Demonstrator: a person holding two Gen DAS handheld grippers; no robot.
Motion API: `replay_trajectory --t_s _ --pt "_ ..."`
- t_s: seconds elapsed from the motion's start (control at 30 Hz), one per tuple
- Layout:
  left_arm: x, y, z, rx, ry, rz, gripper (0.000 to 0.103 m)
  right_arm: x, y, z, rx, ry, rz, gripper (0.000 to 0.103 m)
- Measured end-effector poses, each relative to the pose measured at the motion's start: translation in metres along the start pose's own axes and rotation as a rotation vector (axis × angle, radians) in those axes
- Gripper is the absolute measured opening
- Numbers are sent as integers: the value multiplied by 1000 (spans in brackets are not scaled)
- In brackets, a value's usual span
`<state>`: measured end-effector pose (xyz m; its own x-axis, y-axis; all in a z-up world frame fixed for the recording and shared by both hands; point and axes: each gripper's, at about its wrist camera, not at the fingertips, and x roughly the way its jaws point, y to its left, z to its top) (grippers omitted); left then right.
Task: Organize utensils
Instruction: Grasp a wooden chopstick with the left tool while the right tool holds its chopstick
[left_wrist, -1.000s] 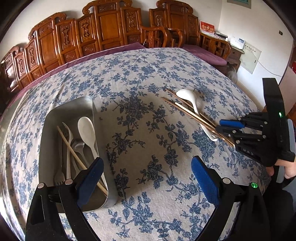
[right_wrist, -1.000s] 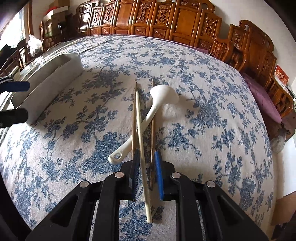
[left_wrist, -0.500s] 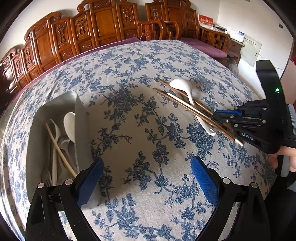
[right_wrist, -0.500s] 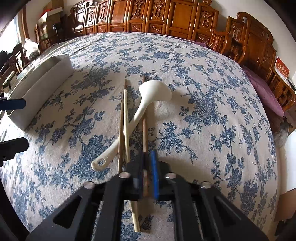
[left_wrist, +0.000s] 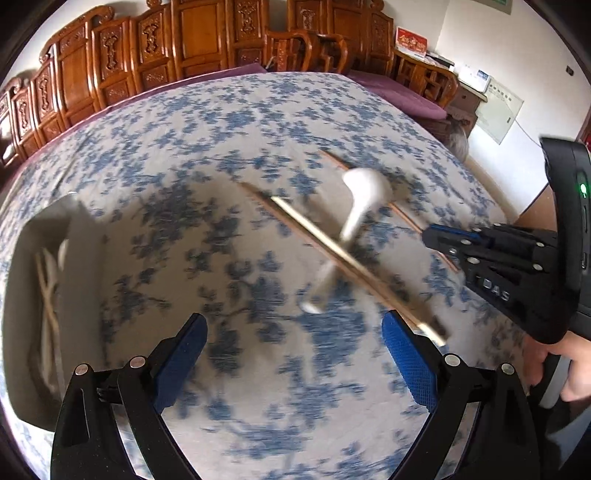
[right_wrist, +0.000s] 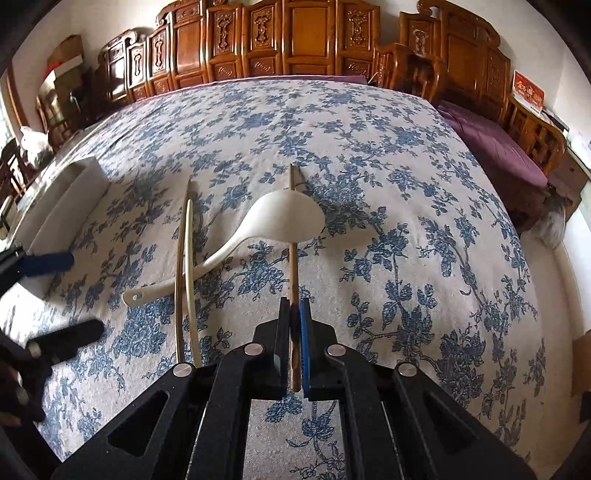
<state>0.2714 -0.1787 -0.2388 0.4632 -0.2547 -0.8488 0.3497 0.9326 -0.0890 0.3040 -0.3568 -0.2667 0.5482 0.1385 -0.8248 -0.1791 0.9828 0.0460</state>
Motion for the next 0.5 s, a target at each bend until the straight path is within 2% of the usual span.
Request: replay_trajectory --t_s 0.1,0.17,0.3,0.37,0.5 --pt "3 -14 -5 -6 -4 -12 91 -2 -6 1 28 -11 4 6" --pt "5 -23 -6 -6 -3 -24 80 -3 -10 1 47 -15 10 6" --pt "6 -36 -4 -20 -7 -57 65 -3 -10 2 54 -16 17 6" --pt "10 -40 -2 -37 7 -79 54 -3 -10 2 59 -19 20 6" --pt "22 -46 0 -59 38 -84 40 -4 -12 2 70 -21 20 6"
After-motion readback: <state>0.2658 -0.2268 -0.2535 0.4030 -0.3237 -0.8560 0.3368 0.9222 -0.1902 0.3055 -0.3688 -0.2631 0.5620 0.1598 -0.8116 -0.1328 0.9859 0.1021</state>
